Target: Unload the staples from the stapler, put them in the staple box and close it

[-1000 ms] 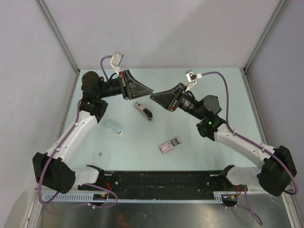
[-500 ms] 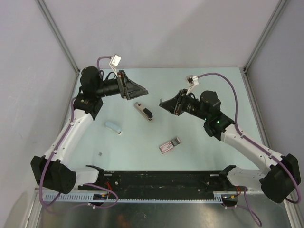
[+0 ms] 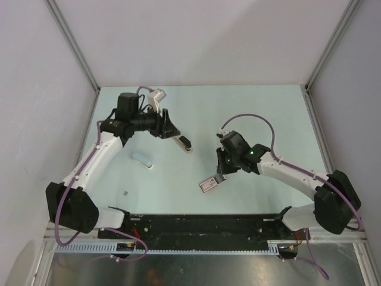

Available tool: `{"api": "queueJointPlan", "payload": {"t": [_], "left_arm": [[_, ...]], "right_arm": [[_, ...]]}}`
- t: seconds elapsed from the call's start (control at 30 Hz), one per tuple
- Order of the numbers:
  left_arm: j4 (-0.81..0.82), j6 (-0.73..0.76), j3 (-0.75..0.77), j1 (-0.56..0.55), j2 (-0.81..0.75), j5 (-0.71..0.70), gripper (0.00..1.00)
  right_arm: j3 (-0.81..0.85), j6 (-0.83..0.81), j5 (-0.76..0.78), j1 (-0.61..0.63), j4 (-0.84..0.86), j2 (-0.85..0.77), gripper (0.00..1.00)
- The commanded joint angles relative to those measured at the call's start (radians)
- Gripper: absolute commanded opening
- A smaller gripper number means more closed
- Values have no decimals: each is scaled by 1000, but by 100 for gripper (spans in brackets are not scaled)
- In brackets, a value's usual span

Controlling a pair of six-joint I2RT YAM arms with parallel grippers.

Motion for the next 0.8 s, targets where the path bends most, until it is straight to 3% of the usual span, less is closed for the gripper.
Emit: {"api": "queueJointPlan", "payload": {"t": [0.0,0.77], "left_arm": [[-69,173,-32,-15,7,-57,58],[-89,224,-55,-45,24,-42,56]], "right_arm": [[28,-20,151,29,-121,58,0],[45,-122,120,40,-55,214,0]]}}
